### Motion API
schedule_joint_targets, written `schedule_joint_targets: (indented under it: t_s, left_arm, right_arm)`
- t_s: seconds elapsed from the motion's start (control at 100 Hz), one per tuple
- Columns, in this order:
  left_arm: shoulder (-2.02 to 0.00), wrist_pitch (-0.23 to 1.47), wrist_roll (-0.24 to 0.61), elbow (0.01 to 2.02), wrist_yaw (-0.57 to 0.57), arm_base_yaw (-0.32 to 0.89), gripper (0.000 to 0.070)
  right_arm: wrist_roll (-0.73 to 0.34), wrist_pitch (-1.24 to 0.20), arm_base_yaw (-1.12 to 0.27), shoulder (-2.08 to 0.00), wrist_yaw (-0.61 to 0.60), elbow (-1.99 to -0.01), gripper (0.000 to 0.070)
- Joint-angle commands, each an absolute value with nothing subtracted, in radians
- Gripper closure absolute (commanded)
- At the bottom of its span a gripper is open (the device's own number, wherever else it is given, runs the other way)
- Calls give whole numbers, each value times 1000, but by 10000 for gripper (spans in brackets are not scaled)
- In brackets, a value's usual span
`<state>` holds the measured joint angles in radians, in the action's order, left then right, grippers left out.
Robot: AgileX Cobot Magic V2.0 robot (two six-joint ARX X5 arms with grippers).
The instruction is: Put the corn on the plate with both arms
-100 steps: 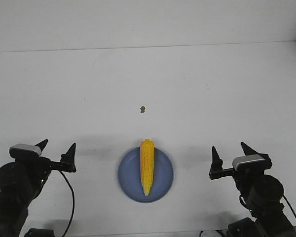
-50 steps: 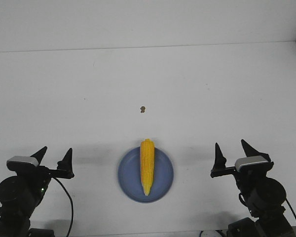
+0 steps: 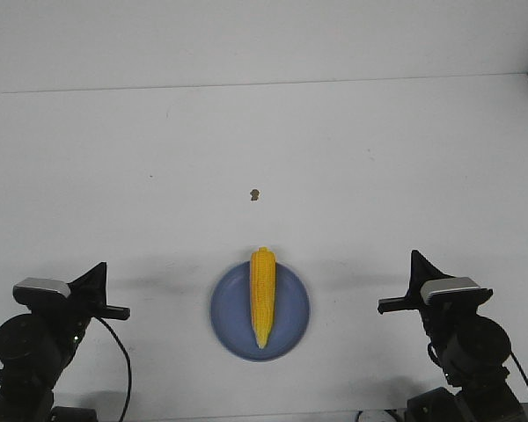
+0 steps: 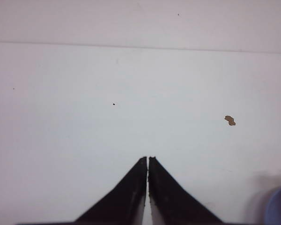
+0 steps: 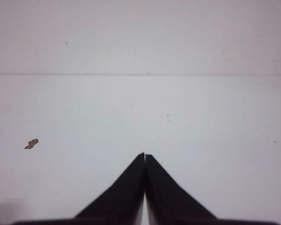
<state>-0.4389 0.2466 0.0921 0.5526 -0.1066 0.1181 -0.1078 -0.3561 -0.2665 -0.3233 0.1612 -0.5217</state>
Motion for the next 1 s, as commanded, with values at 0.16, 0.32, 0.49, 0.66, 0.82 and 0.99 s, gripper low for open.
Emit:
schedule_joint_targets:
  t_s: [0.16,0.32,0.49,0.66,0.82,0.99]
  left_arm:
    - [-442,236,80,566,-104,119,694]
    - [-442,236,80,566,-104,119,693]
    - [-442,236,80,566,-104,119,694]
    - [-442,236,80,566,-104,119,693]
    - [-442,236,80,566,-104,119,694]
    - [-441,226,80,566,-102,119,694]
  right_arm:
    - [-101,-344,-269,-327,165,-535,697]
    - [-101,-344,-269,-327,165,-535,697]
    - [-101,-344,-269,-327,165,-535,697]
    - [-101,-344,-269,-327,165,-535,697]
    - [-101,-344,-269,-327,165,-535,697]
    - [-101,-344,-269,-327,165,-535,697]
